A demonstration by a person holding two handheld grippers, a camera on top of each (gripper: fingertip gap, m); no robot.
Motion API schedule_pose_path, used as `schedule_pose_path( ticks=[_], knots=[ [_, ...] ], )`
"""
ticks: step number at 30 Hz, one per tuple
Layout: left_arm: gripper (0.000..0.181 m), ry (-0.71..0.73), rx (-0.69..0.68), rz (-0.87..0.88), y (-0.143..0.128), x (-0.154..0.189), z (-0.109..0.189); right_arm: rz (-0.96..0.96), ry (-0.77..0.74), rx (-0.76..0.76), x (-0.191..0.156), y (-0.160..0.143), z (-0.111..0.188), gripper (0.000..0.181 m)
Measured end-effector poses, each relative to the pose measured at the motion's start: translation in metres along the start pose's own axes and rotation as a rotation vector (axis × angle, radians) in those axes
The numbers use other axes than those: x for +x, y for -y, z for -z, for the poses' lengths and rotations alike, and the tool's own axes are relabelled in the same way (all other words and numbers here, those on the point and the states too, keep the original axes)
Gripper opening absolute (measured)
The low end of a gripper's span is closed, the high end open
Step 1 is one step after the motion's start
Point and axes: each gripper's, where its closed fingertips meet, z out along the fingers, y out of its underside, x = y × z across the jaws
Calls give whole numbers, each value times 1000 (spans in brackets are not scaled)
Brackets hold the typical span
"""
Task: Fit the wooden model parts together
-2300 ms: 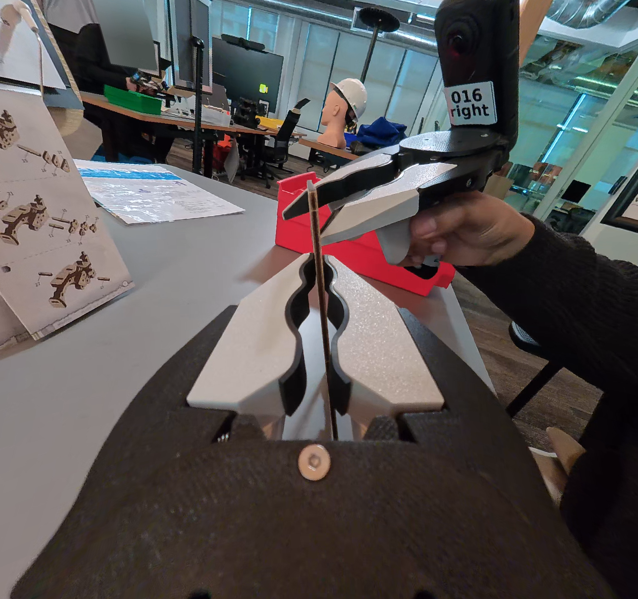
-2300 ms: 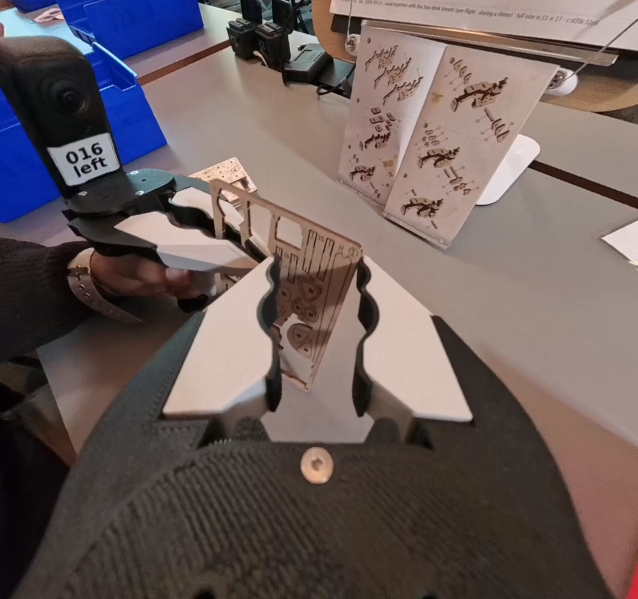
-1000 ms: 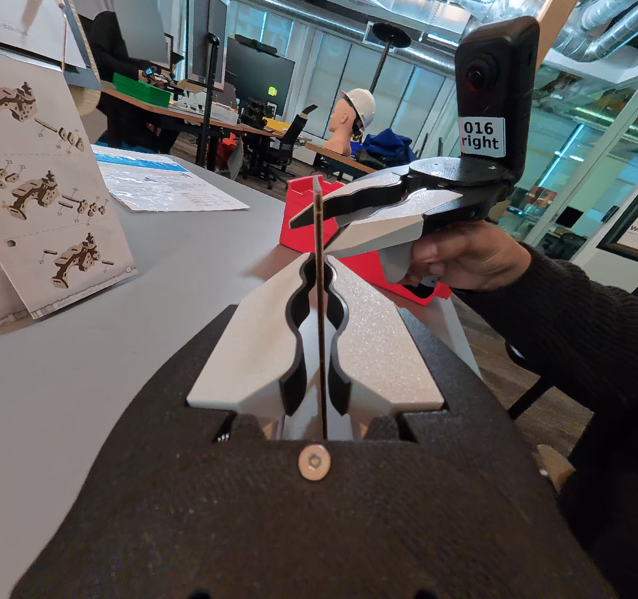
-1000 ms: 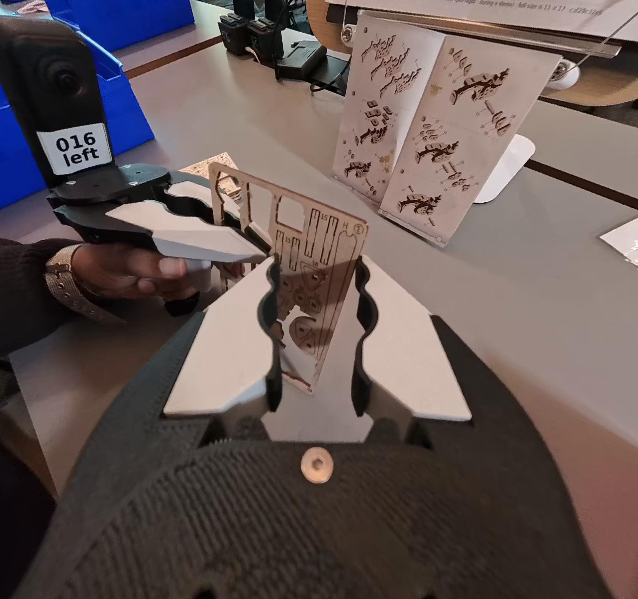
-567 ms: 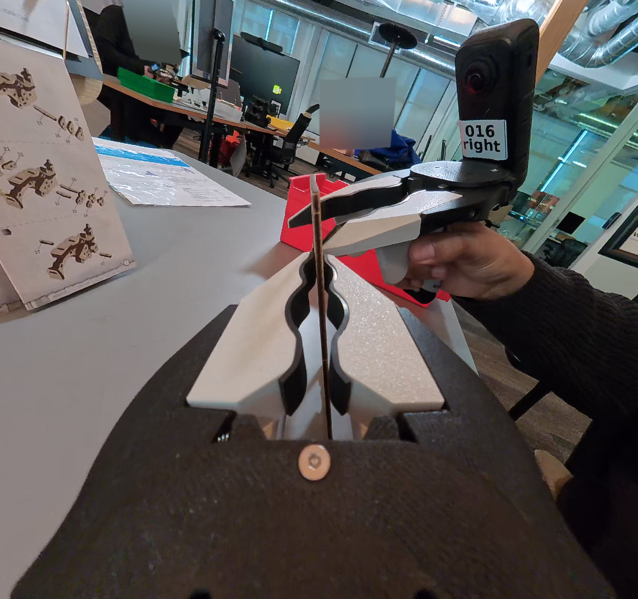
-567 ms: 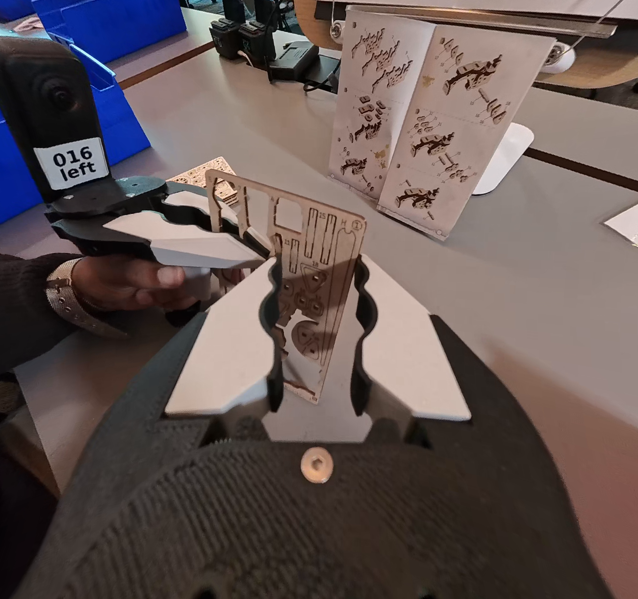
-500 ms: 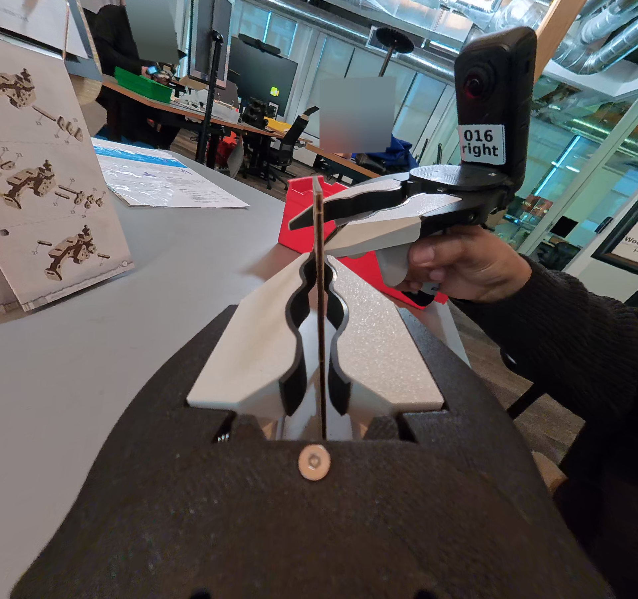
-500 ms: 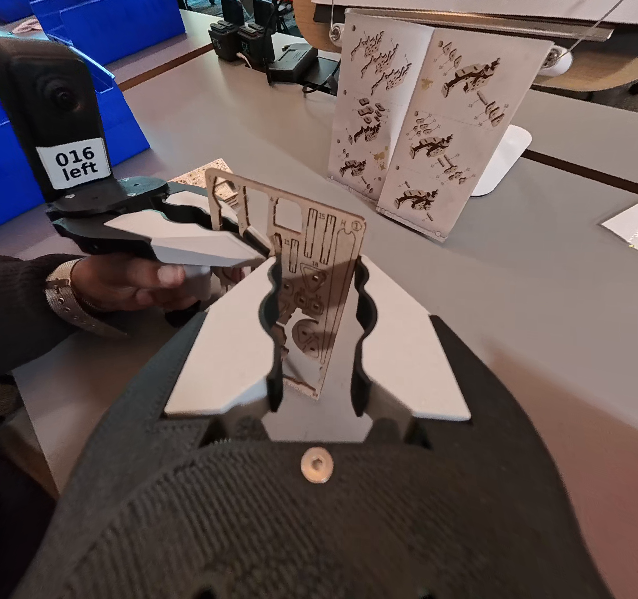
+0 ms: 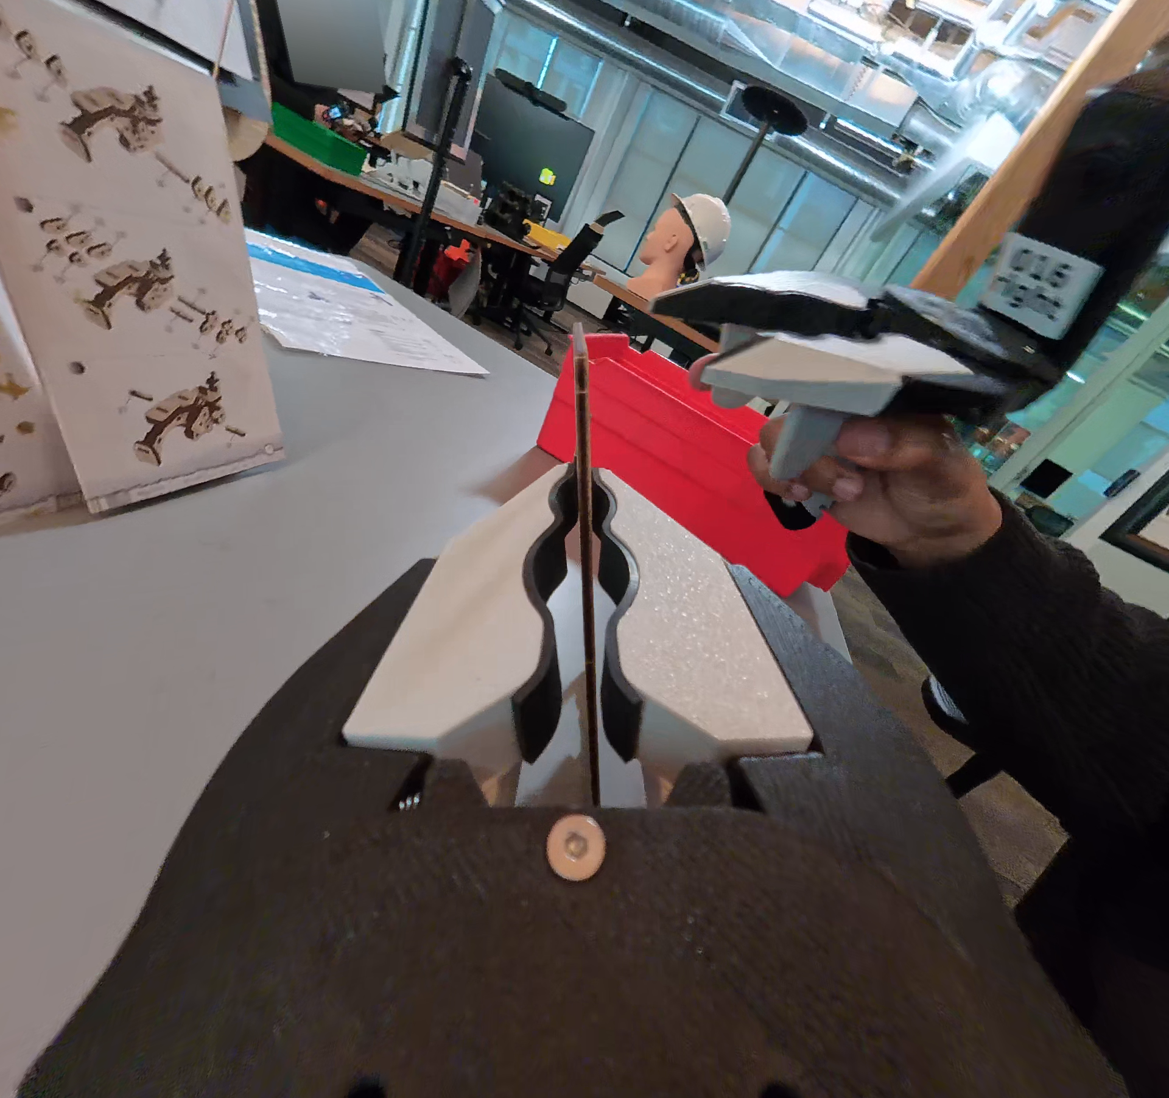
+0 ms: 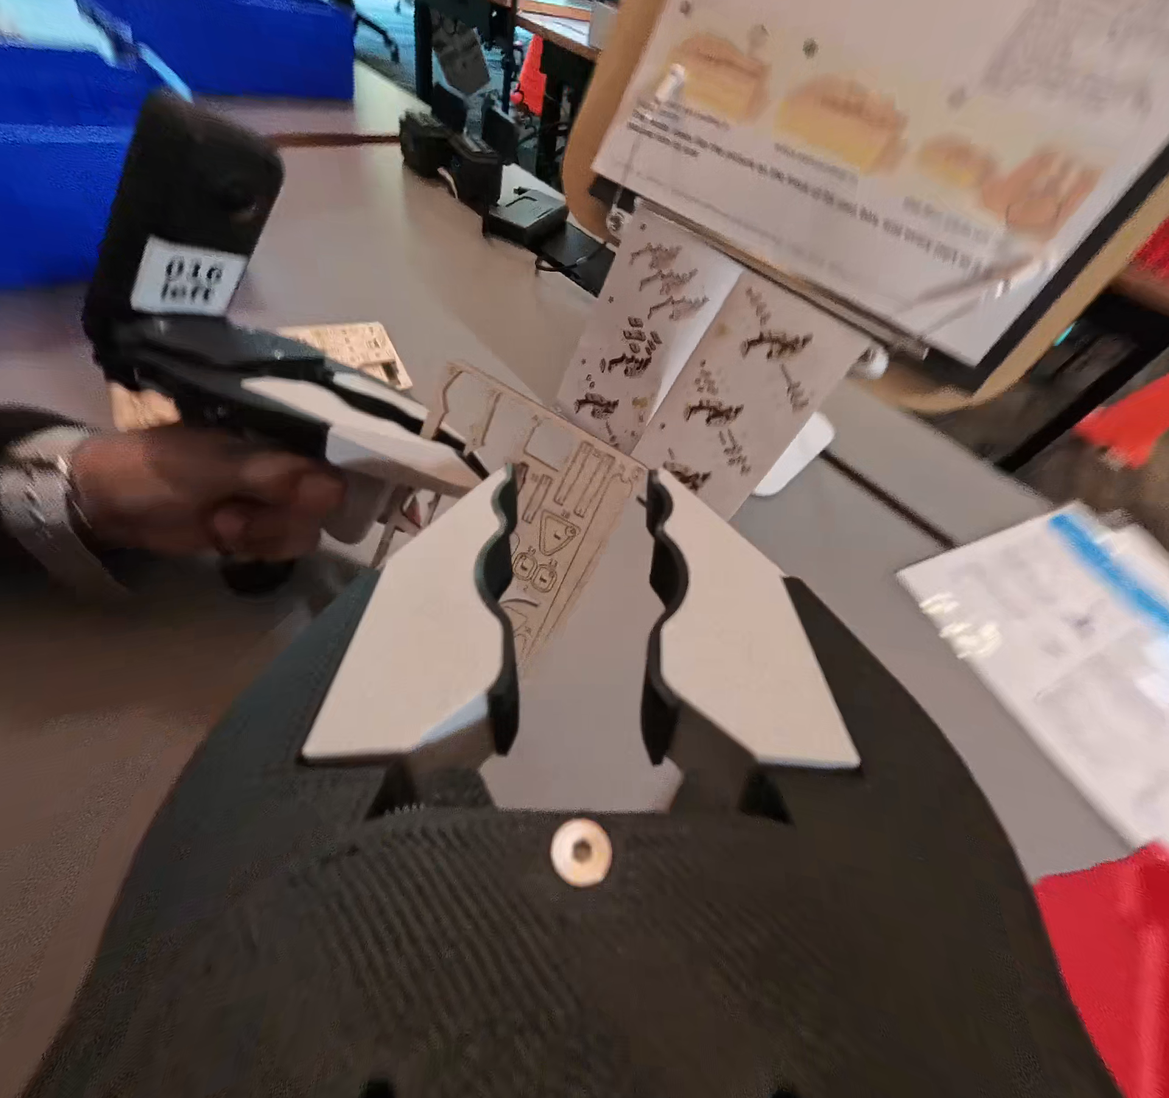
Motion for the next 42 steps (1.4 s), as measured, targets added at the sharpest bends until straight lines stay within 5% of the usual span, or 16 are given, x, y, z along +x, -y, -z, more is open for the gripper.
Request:
schedule_pose_path(
  ticks=[7,29,39,40,42],
  knots=[
    [0,8,-9,-43,0,6,-2,520,-59,-146,-31,-20,-12,32],
    [0,6,-38,-191,-1,21,-4,748,-91,-190,-43,-25,-14,34],
    [0,14,-30,-197,-2,25,-7,767,-86,-249,-40,-25,-7,27],
    [0,21,-28,-195,-2,24,-7,769,-64,-267,-42,-28,-7,9],
    [0,34,-17,-187,0,21,-6,754,-9,-284,-51,-35,-8,10]
  ],
)
